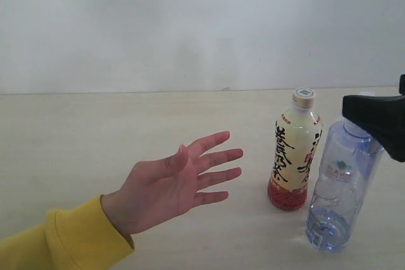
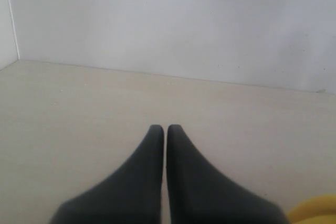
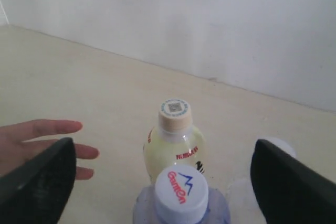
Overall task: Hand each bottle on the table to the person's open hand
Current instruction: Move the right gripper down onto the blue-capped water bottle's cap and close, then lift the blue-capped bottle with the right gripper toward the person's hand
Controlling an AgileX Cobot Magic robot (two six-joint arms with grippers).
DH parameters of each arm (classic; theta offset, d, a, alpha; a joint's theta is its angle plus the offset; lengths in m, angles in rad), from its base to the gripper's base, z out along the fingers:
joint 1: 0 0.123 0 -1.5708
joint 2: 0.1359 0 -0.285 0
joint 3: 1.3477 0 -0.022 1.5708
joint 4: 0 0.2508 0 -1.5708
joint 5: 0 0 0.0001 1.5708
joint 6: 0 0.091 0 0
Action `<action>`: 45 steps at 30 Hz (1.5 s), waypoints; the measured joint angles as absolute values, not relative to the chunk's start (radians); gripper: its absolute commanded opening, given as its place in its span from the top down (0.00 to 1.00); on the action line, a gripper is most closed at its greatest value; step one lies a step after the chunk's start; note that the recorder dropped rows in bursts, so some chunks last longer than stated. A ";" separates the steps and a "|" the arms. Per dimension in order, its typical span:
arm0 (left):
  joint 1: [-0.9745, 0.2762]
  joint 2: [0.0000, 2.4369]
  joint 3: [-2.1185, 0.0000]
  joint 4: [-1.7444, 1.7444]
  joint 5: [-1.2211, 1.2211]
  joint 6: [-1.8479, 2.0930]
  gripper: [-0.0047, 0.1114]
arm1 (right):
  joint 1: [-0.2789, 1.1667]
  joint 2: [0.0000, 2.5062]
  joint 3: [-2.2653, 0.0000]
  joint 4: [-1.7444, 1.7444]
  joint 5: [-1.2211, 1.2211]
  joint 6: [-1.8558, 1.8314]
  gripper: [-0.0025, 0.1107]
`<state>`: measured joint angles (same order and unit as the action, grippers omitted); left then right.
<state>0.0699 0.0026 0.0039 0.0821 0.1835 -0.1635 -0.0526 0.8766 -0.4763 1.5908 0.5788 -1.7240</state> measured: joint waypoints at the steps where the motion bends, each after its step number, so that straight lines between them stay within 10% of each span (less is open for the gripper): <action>1: 0.070 0.003 0.004 0.082 0.184 -0.164 0.92 | -0.036 0.888 -0.476 1.593 0.559 -1.728 0.24; 21: 0.070 0.003 0.004 0.082 0.184 -0.164 0.92 | 0.079 1.057 -0.480 1.735 0.375 -1.934 0.25; 25: 0.070 0.003 0.004 0.082 0.184 -0.164 0.92 | 0.079 1.070 -0.485 1.736 0.373 -1.943 0.43; 31: 0.070 0.003 0.004 0.082 0.184 -0.164 0.92 | 0.079 1.070 -0.487 1.745 0.373 -1.934 0.99; 45: 0.070 0.003 0.004 0.082 0.184 -0.164 0.92 | 0.079 1.002 -0.487 1.739 0.361 -1.860 0.98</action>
<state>0.0699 0.0026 0.0039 0.0821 0.1835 -0.1635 0.0785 1.0018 -0.4867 1.7392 0.3608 -1.8598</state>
